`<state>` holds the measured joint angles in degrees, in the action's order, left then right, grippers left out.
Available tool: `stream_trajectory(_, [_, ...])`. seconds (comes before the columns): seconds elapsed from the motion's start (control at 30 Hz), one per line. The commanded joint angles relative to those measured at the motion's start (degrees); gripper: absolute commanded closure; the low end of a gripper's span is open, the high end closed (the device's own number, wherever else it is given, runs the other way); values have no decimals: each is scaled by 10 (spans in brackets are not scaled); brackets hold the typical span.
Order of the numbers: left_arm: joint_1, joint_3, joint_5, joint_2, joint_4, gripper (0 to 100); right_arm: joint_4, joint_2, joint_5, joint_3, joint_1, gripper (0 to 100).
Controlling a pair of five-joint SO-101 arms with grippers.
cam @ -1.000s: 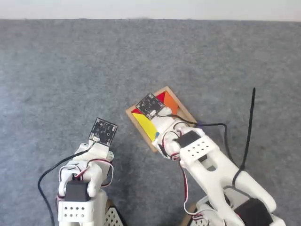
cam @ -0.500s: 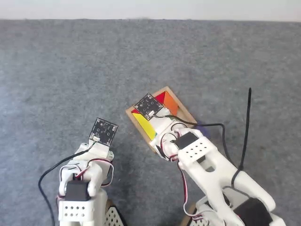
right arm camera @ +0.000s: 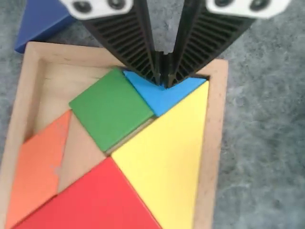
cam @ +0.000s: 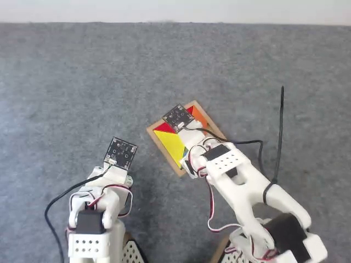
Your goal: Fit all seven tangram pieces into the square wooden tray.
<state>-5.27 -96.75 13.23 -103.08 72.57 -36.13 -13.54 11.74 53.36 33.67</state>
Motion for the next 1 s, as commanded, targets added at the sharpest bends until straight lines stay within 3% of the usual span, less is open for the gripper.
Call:
stream_trajectory(0.0, [-3,4,6,-13,2,984,4,-38,9,-26,-2,991])
stream_trajectory(0.13, [-3,4,6,-13,2,984,-30,-138,5,-25,-17,991])
stream_trajectory(0.27, [-3,4,6,-13,2,984,-146,-194,-23,-65,-112,991])
stream_trajectory(0.37, [-3,4,6,-13,2,984,-234,-161,-26,-127,-180,991])
stream_trajectory(0.5, [-3,4,6,-13,2,984,-294,-66,29,-177,-173,972])
stream_trajectory(0.67, [-3,4,6,-13,2,984,-298,40,45,-191,-138,811])
stream_trajectory(0.97, [-3,4,6,-13,2,984,-244,91,-20,-188,-214,911])
